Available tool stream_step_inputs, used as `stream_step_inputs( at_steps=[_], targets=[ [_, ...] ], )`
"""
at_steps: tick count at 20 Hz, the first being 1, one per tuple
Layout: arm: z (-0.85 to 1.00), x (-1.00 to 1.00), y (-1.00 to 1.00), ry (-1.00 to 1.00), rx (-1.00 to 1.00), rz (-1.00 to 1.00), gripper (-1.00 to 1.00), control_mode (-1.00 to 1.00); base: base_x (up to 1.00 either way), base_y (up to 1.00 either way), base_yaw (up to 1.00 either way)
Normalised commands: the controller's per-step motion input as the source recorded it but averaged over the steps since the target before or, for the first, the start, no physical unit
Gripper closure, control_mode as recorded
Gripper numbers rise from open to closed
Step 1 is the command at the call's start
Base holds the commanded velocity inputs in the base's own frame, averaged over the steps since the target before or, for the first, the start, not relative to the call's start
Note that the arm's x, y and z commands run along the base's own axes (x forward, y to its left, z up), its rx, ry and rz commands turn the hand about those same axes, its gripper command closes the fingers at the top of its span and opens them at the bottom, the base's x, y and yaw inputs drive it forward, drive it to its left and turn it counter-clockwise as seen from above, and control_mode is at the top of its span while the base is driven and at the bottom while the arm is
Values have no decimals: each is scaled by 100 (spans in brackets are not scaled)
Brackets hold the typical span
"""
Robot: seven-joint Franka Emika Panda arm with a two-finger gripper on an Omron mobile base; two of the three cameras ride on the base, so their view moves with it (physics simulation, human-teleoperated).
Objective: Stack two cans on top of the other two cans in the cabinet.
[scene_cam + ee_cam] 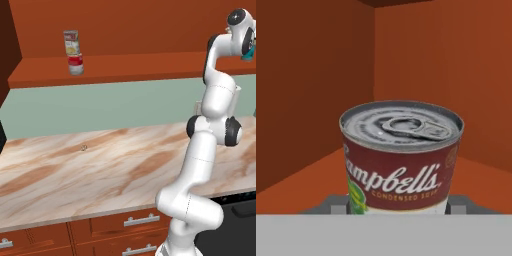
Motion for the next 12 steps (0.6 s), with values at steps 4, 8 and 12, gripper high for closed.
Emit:
stream_step_inputs(
  at_steps=[4,8,12],
  targets=[
    [1,27,1,0,8,0,100,-100,0,0,0],
    [14,12,3,0,3,0,100,-100,0,0,0],
    [18,11,9,0,4,0,100,-100,0,0,0]
  ],
)
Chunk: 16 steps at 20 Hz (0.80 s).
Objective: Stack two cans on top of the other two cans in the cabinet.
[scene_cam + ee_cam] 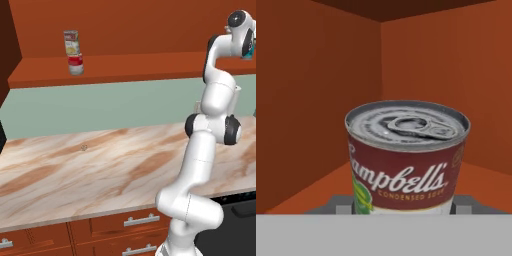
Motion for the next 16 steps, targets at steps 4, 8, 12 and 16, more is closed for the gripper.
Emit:
stream_step_inputs(
  at_steps=[4,8,12,16],
  targets=[
    [16,4,6,0,2,0,100,-100,0,0,0],
    [5,3,3,0,3,0,100,-100,0,0,0],
    [0,3,0,8,5,0,100,-100,0,0,0],
    [-2,9,0,9,6,0,100,-100,0,0,0]
  ],
)
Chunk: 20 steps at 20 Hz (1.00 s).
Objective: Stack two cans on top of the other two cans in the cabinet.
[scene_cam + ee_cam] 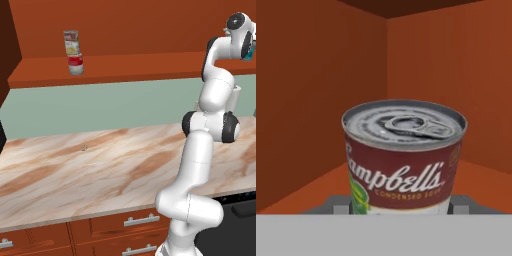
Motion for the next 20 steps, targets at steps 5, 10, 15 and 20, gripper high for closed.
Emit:
stream_step_inputs(
  at_steps=[5,10,15,20],
  targets=[
    [-3,8,0,8,9,0,-100,-100,0,0,0],
    [0,1,0,1,12,0,-100,-100,0,0,0],
    [-3,-3,4,0,4,0,-100,-100,0,0,0],
    [-9,-8,20,0,0,0,-100,-100,0,0,0]
  ],
)
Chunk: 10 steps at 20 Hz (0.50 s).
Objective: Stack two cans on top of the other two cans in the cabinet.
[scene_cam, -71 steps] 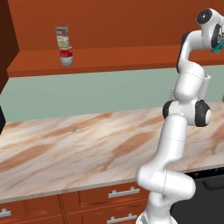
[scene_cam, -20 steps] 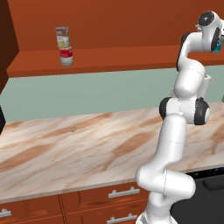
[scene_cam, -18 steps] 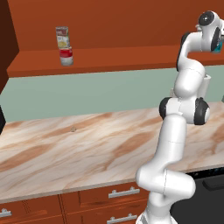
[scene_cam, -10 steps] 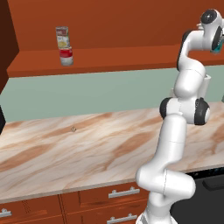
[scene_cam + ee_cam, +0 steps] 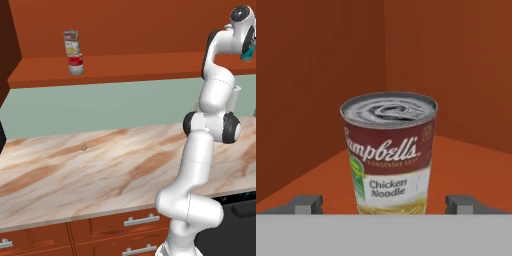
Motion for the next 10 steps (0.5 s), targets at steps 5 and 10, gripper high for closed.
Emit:
stream_step_inputs(
  at_steps=[5,10],
  targets=[
    [-21,-16,26,0,0,0,-100,-100,0,0,0],
    [-52,-28,22,-2,-1,0,-100,-100,0,0,0]
  ],
)
